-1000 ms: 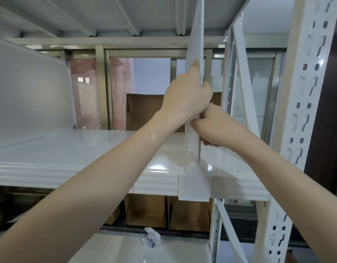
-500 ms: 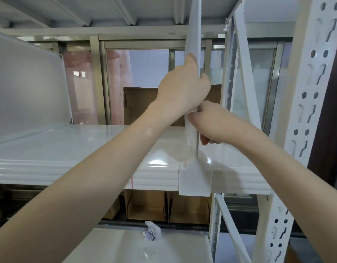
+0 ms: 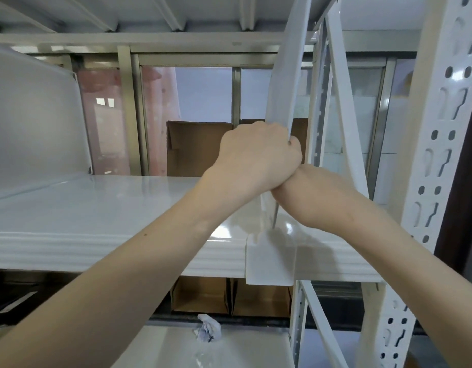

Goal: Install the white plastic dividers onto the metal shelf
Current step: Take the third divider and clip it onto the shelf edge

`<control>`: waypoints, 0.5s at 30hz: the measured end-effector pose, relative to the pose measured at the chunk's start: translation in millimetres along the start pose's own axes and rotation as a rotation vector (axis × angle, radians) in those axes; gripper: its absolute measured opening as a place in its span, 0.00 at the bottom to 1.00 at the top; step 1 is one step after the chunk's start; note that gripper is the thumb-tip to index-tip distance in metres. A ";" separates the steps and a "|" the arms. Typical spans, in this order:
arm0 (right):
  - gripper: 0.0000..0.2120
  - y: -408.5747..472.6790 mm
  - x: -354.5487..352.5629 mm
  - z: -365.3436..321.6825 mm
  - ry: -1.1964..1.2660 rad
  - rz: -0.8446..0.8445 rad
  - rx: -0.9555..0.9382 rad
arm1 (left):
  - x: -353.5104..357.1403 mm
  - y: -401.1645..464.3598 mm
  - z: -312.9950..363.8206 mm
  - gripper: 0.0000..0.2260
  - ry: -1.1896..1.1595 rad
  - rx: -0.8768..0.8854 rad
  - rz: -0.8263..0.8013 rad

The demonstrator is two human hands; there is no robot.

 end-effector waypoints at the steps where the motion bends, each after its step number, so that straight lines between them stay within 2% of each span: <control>1: 0.16 -0.1 1.1 -0.6 0.001 0.013 -0.005 | 1.0 0.2 -0.6 0.18 -0.001 -0.001 0.001; 7: 0.16 2.1 8.3 -0.7 0.038 0.087 0.005 | 3.0 -3.2 -6.1 0.18 -0.016 -0.052 0.026; 15: 0.16 3.8 13.3 -1.4 0.078 0.101 -0.010 | 5.0 -6.8 -8.7 0.18 -0.059 -0.089 0.035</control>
Point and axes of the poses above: each hand's wrist, its own y-axis towards the middle knuckle, its own x-axis out of the palm, z = x × y, the point moved 2 cm from there along y, towards the middle knuckle, and after that the axes turned 14 degrees about z, right-handed, at the moved point
